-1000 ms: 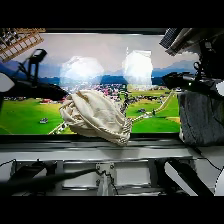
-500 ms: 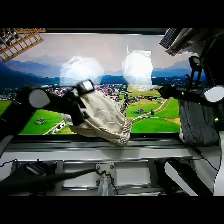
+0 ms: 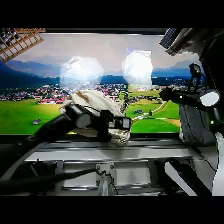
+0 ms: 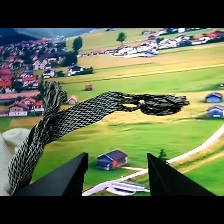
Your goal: Fold the clothes and pants, and hang the long-sleeved shirts on hangers.
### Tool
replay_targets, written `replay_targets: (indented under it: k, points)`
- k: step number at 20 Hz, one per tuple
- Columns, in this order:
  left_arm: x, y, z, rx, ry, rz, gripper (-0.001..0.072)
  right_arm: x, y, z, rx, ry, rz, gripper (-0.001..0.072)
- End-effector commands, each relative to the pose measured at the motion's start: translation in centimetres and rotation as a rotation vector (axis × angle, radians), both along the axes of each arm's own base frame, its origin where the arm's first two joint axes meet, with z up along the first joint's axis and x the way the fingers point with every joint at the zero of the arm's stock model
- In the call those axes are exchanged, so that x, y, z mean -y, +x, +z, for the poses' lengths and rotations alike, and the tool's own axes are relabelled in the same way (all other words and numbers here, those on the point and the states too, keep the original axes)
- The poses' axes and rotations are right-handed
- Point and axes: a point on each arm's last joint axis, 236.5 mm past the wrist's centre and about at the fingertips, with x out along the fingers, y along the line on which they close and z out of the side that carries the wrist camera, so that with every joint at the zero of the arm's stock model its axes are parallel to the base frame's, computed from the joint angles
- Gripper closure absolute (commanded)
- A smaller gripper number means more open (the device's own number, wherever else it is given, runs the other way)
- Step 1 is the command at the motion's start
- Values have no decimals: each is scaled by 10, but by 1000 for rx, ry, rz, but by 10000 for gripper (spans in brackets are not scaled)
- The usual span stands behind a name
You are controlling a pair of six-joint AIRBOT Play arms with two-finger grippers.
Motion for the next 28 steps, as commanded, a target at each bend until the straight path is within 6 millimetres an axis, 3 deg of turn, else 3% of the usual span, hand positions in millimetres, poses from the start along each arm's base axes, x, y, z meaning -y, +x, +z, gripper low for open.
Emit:
replay_targets:
  k: [1,5,7,8,9,10,11,12,14,16,18,19,21,23,25,27,28]
  points:
    - [22,-15,-30,-2,23,-57,74,23,-7,-4,-38,31,-82,284]
    - [24,-23,-56,-77,58,-43,76,46,-15,-7,-68,47,-146,284]
    - [29,-27,-66,-119,57,-25,87,48,-12,-3,-52,70,-167,284]
    - [30,-25,-72,-119,62,-19,165,46,-10,-1,-43,88,-171,284]
    - [29,-20,-78,-114,70,-8,506,44,-9,1,-37,102,-171,284]
    - [26,-14,-78,-115,73,13,687,42,-8,2,-34,112,-168,284]
    - [24,-2,-73,-121,68,81,684,41,-9,3,-33,112,-164,284]
    - [21,18,-58,-100,52,169,685,40,-10,4,-31,109,-161,284]
    - [9,79,-6,40,-20,330,685,40,-11,7,-23,103,-159,284]
    - [-24,151,77,258,-133,506,685,39,-14,8,-21,104,-157,284]
    - [-89,214,169,454,-276,756,685,34,-21,3,-46,114,-145,284]
    - [-134,237,210,527,-355,900,685,29,-25,-1,-61,120,-135,284]
    - [-231,259,263,602,-483,1190,685,13,-34,-12,-92,133,-97,284]
    - [-332,267,291,625,-618,1499,686,-21,-47,-27,-133,151,9,283]
    - [-422,264,298,634,-717,1773,686,-63,-61,-42,-162,186,119,283]
    - [-488,252,291,661,-718,1949,686,-104,-70,-54,-159,219,189,283]
    - [-512,245,287,680,-694,2001,686,-123,-73,-60,-141,222,218,283]
